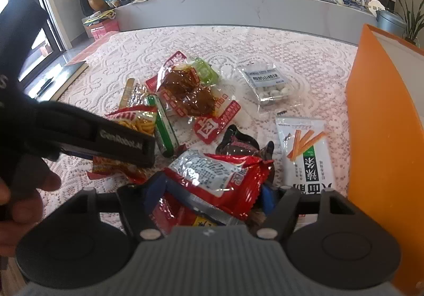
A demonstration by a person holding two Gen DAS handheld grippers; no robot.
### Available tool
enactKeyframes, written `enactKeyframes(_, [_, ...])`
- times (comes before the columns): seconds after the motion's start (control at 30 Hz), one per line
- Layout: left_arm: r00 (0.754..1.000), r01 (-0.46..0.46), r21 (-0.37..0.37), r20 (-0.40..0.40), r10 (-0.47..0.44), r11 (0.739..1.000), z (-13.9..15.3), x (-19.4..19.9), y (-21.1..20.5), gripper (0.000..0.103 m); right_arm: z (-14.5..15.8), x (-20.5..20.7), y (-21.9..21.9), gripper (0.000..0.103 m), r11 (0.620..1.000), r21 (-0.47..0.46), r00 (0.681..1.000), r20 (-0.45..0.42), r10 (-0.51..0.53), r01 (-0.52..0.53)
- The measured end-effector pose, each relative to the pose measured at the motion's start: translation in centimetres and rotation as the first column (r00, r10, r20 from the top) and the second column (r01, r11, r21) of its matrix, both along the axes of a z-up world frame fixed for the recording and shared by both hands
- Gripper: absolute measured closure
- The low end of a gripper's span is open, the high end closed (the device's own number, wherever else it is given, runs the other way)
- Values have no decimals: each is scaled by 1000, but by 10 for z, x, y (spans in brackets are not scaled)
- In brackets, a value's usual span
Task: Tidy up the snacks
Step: 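Grasp the Mimi snack bag with the left tool while the right grasps a red packet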
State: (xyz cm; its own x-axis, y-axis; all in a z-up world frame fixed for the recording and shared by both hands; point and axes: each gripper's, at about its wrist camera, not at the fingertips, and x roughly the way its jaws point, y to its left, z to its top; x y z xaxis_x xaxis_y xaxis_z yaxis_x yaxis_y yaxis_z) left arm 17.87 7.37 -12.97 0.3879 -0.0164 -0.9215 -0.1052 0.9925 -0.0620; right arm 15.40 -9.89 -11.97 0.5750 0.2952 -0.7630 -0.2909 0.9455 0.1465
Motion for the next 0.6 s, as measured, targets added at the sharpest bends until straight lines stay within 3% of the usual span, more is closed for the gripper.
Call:
enactKeyframes(0.13, [1000,5,10,15,-5,1000,4,-4,0,40,9,-4,0,50,1000,0,1000,15,10,-10])
enactKeyframes(0.23, [1000,7,22,29,-8,1000,9,-9,-1,45,21,-11,3,58,1000,-8,998,54,24,-23])
enactKeyframes(0.43, [998,-6,0,61,6,1000,25,-24,4,46,40,-28,11,71,995,-4,992,83,99,-99])
enactKeyframes(0.6, [995,-39,-9,92,40,999,39,-36,13,46,36,-40,20,71,991,5,990,45,137,-137])
